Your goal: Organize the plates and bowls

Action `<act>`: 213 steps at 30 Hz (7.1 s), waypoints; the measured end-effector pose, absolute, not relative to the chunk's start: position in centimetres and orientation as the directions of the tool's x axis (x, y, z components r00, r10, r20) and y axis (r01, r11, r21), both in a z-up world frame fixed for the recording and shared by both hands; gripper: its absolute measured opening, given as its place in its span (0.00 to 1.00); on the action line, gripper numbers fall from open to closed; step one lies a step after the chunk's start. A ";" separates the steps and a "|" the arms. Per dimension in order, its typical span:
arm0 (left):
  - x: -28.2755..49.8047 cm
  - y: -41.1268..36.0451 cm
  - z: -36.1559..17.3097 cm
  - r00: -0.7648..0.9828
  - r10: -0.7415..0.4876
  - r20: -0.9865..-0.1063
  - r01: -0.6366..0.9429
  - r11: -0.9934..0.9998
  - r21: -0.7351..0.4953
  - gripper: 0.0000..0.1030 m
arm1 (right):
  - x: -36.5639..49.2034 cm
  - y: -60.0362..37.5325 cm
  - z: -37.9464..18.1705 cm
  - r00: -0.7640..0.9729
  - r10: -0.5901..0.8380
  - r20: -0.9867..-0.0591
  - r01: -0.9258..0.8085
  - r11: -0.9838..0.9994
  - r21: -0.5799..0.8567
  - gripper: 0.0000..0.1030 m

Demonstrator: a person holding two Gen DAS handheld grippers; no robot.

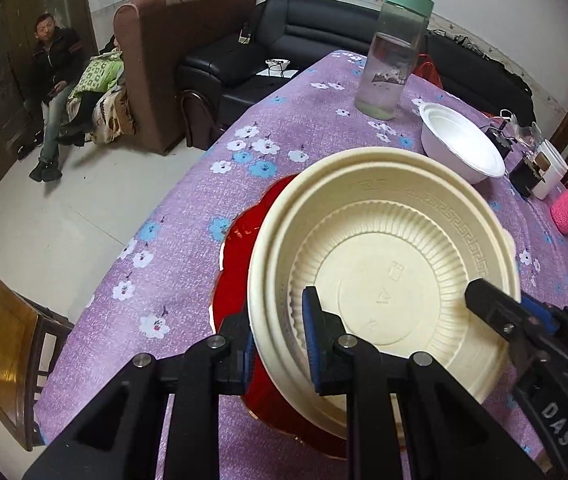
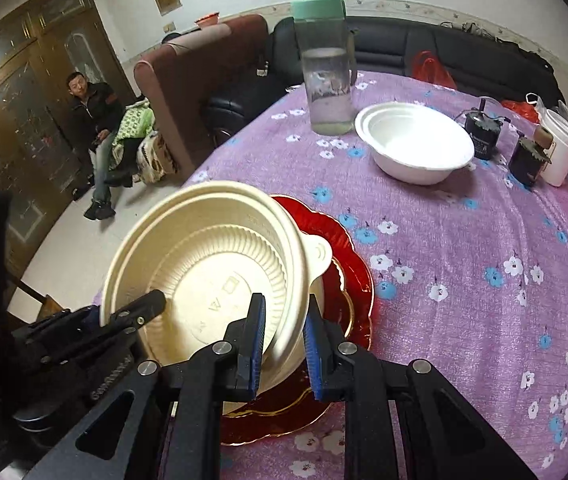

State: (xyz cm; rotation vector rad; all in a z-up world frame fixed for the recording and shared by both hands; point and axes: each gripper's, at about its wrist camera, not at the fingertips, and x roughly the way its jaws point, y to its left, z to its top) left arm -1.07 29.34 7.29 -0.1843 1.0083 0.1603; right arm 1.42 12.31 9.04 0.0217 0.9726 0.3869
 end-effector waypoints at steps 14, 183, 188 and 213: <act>-1.5 28.4 8.1 0.569 0.044 -0.821 -0.210 0.973 -0.093 0.51 | 1.5 11.1 7.8 0.525 0.321 -0.788 -0.294 0.938 0.186 0.20; -19.9 32.2 35.1 0.918 -0.043 -0.395 -0.032 0.983 -0.181 0.99 | -16.9 3.0 34.5 0.961 0.152 -0.230 -0.138 0.987 0.078 0.88; -19.6 35.5 40.5 0.935 0.001 -0.354 -0.075 0.978 -0.196 0.99 | -14.9 4.8 42.2 0.951 0.240 -0.195 -0.222 0.969 0.110 0.88; 13.2 18.8 20.2 0.626 -0.168 -0.762 0.008 0.978 -0.208 0.76 | 13.5 -8.6 13.9 0.641 0.330 -0.693 0.012 0.899 0.439 0.72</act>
